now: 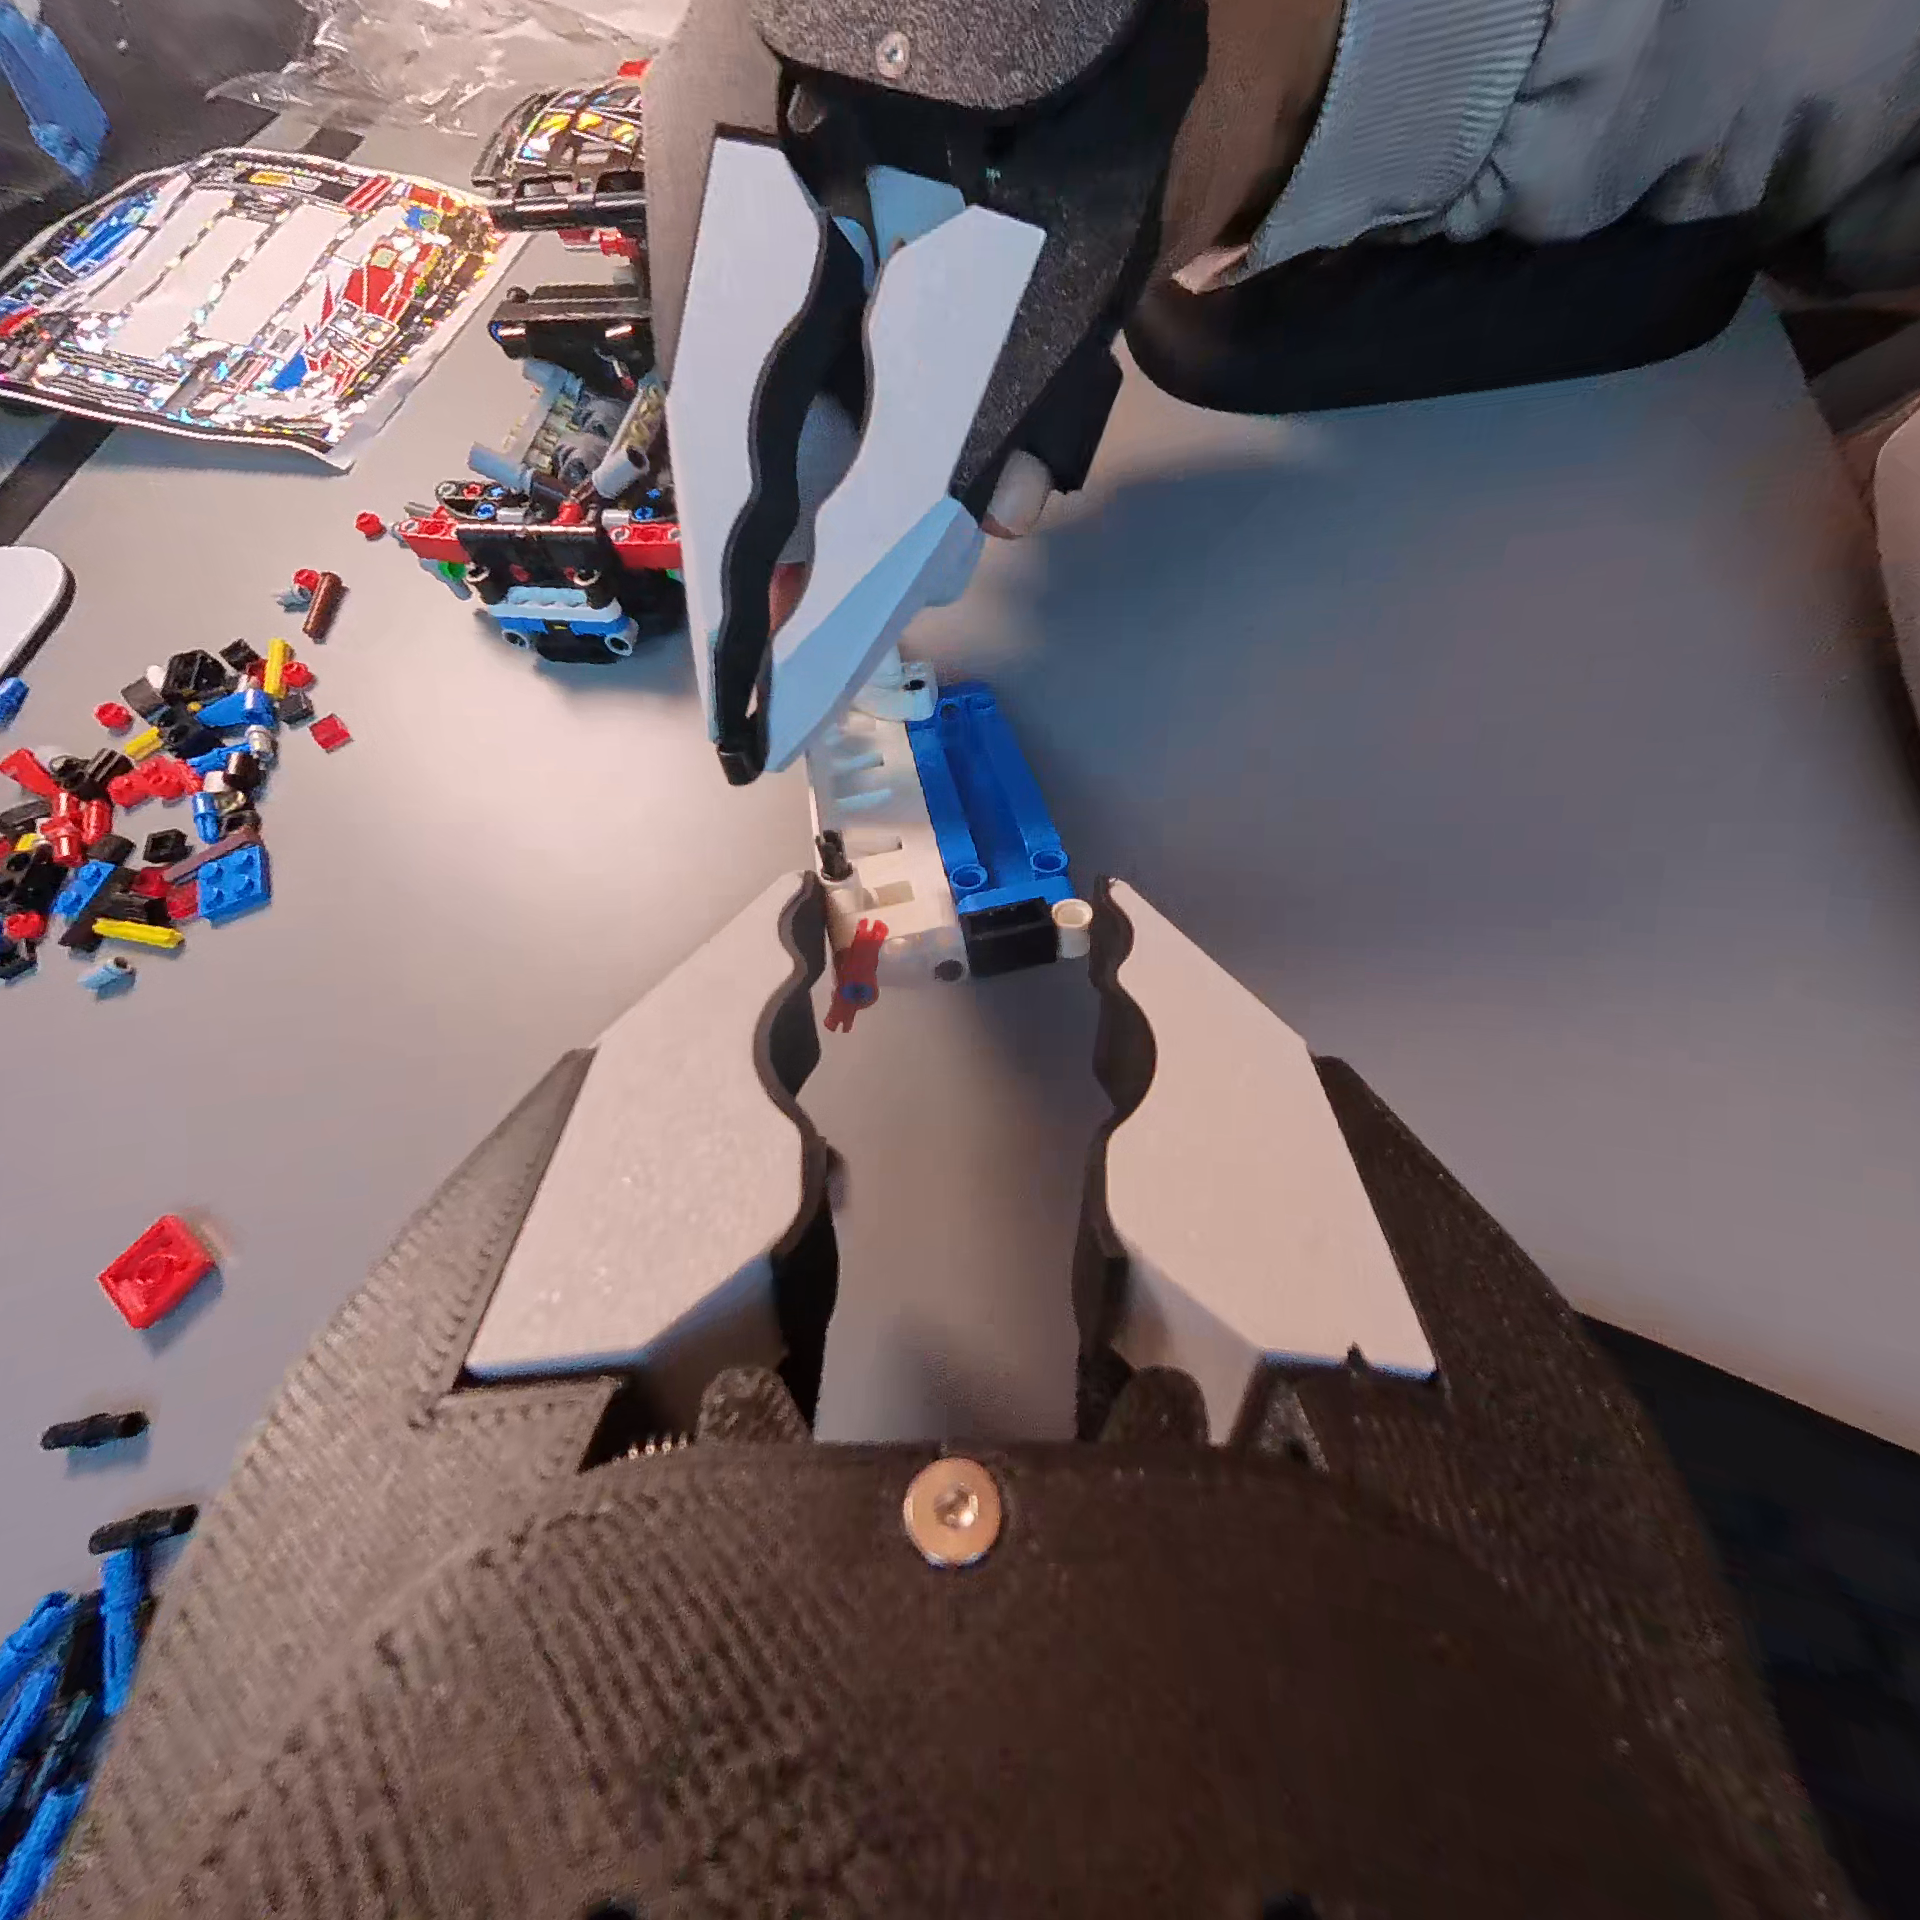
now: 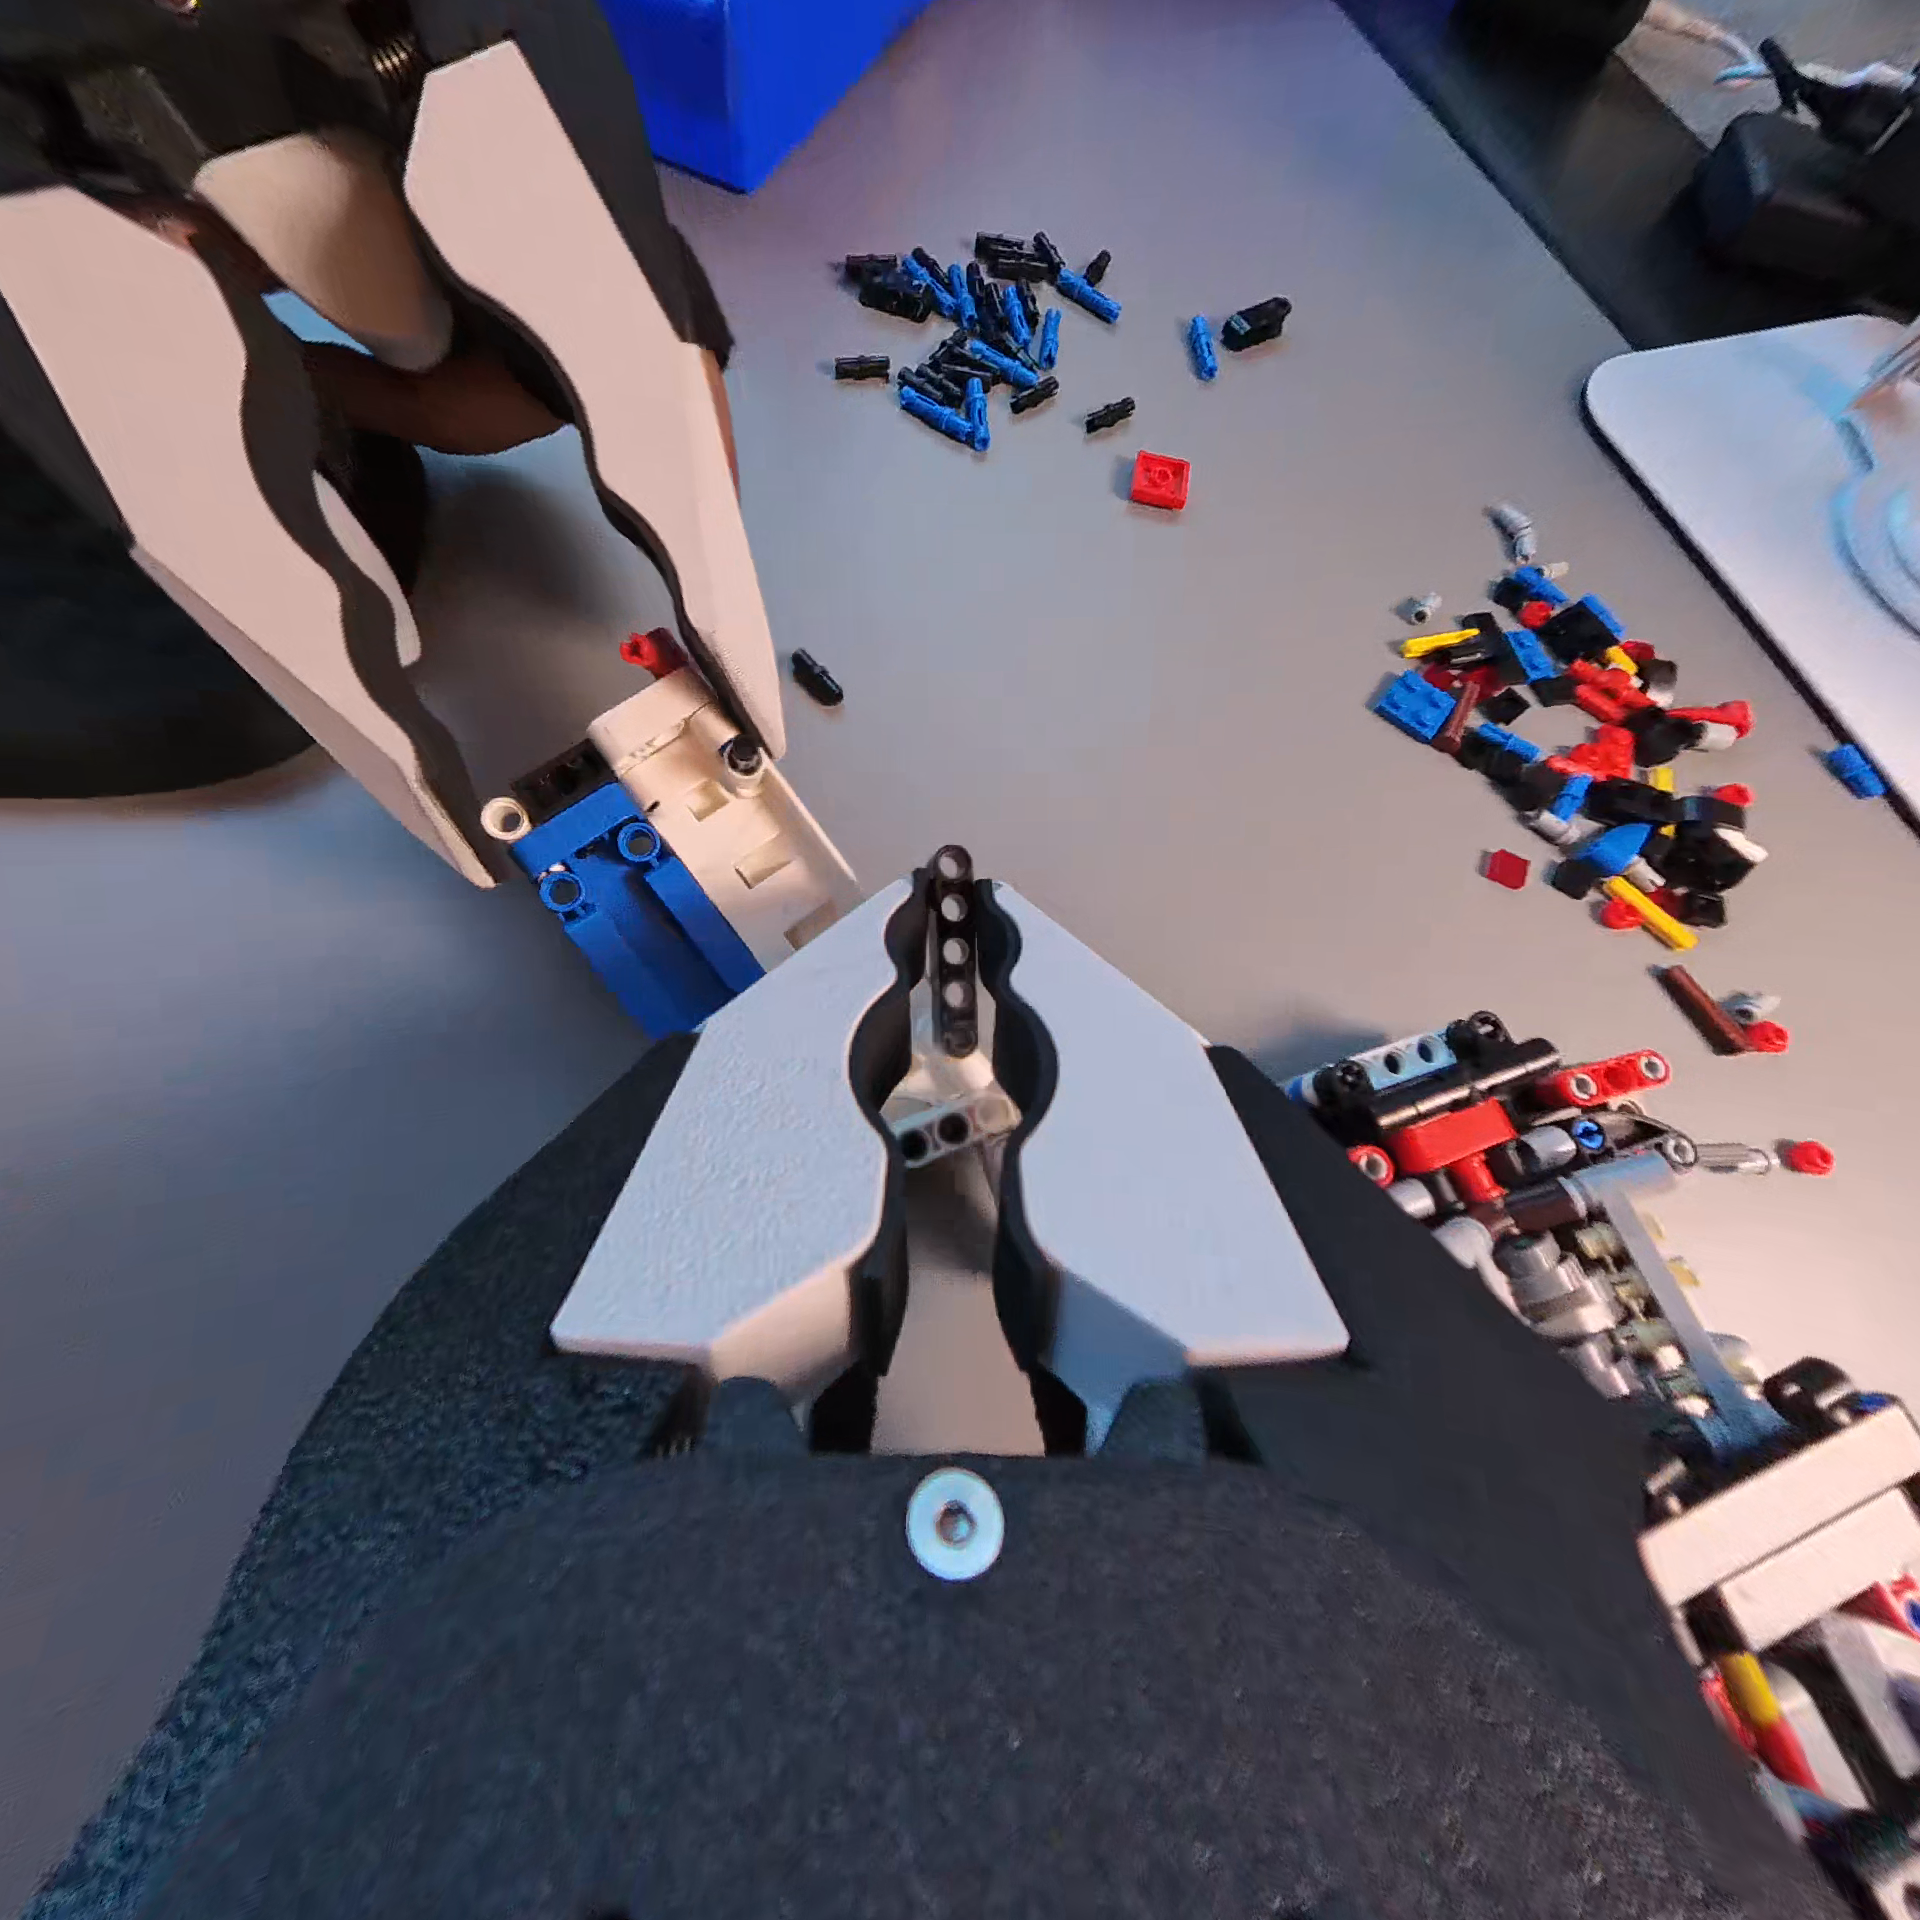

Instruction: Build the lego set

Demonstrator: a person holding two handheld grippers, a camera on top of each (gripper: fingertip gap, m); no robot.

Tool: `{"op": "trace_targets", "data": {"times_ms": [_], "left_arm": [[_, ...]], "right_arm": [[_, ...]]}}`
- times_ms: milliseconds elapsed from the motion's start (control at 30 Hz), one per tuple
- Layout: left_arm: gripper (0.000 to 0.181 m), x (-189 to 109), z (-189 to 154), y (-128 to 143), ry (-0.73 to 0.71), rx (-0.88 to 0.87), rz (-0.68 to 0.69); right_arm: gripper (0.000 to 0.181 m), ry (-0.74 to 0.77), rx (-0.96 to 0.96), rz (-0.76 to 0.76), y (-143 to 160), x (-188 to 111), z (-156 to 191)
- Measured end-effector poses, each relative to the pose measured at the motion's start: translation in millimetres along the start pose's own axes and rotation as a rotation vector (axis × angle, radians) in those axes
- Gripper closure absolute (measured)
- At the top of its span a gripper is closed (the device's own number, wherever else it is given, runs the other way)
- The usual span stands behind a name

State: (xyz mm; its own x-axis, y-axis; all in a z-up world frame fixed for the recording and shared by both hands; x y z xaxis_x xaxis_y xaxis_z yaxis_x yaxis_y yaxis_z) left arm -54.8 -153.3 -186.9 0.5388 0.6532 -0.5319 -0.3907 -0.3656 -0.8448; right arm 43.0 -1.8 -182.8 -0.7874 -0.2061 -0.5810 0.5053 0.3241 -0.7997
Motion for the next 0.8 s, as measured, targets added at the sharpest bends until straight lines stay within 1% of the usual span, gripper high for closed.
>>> {"op": "trace_targets", "data": {"times_ms": [167, 467, 667, 800], "left_arm": [[0.132, 4.9, -5.6, -0.5, -0.005, 0.049, 0.042], [0.132, 8.3, -7.0, 1.3, -0.005, 0.062, 0.058], [0.132, 9.4, -7.4, 2.8, 0.0, 0.066, 0.065], [0.132, 9.1, -7.8, 3.6, 0.004, 0.076, 0.067]], "right_arm": [[0.175, -0.011, 0.147, 0.013, 7.3, -2.8, -7.7], [0.172, 0.058, 0.199, 0.056, 10.1, -5.6, -8.9], [0.17, 0.114, 0.175, 0.078, 11.2, -7.8, -7.9], [0.169, 0.108, 0.193, 0.069, 12.4, -10.1, -9.5]]}}
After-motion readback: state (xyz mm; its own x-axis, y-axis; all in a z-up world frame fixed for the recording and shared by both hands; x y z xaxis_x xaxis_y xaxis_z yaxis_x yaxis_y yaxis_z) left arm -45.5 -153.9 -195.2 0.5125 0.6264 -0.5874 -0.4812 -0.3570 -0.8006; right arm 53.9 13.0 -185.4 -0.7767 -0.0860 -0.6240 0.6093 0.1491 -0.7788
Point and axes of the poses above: each gripper's, where its closed fingertips meet, x out along the fingers, y out of its underside, z = x × y across the jaws, the point moved 10 cm from there along -x, back along the fingers, and after that the axes turned 5 degrees about y, right-handed, at the moved point
